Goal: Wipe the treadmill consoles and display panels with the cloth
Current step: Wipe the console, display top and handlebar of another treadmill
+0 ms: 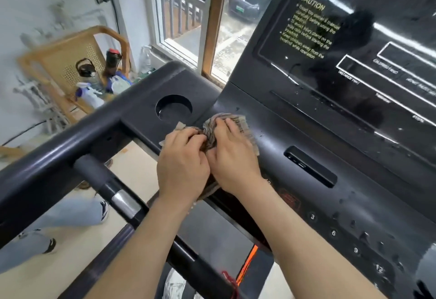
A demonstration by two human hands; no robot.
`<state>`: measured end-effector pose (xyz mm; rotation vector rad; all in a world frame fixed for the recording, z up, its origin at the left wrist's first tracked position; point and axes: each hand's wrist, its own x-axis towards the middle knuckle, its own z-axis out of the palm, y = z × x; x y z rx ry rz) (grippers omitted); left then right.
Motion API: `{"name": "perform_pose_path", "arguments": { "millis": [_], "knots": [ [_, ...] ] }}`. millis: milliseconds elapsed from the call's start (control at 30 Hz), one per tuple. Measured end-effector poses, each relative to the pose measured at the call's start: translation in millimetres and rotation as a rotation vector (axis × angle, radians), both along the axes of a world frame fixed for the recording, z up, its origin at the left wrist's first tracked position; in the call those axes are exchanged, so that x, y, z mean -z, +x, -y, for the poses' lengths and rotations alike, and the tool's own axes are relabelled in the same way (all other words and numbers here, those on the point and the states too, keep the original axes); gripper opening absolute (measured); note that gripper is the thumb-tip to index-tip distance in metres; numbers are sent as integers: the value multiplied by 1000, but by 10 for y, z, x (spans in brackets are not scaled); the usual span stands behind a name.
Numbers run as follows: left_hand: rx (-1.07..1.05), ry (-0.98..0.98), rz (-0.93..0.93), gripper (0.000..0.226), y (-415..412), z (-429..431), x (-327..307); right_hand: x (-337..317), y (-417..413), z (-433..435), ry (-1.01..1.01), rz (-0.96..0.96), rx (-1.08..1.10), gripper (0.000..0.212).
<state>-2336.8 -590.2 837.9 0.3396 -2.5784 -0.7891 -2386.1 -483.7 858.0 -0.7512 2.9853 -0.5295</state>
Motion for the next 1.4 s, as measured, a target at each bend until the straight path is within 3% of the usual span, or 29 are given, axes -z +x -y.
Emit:
{"name": "perform_pose_path", "arguments": {
  "millis": [67,233,333,500,633,767,933,1034,1234,1400],
  "knots": [
    [-3,-7,11,42,-38,41,20,-35,12,14,-2,31,10,56],
    [65,-21,-50,41,-1,1,39,-3,479,-367,11,-95,45,61],
    [84,10,-43,42,-42,-39,59,5,174,-207,67,-38,49,68],
    [98,31,10,42,-229,11,85,-69,-172,74,96,46,-5,57],
    [108,12,-16,39,-192,-45,60,10,196,-312,134,21,-81,57],
    [99,5,-22,34,-241,-227,78,14,-160,-286,184,-95,-85,53],
    [58,-71,104,45,-604,-162,83,-23,-709,84,290,-154,-69,50],
    [78,-163,244,61,-545,-166,53,22,-468,-83,267,-151,-16,51],
    [290,-257,336,59,-310,-795,-79,73,181,-878,247,-90,104,63],
    [172,-229,356,65,-502,-523,-72,16,-181,-486,339,-179,57,60]
  ]
}}
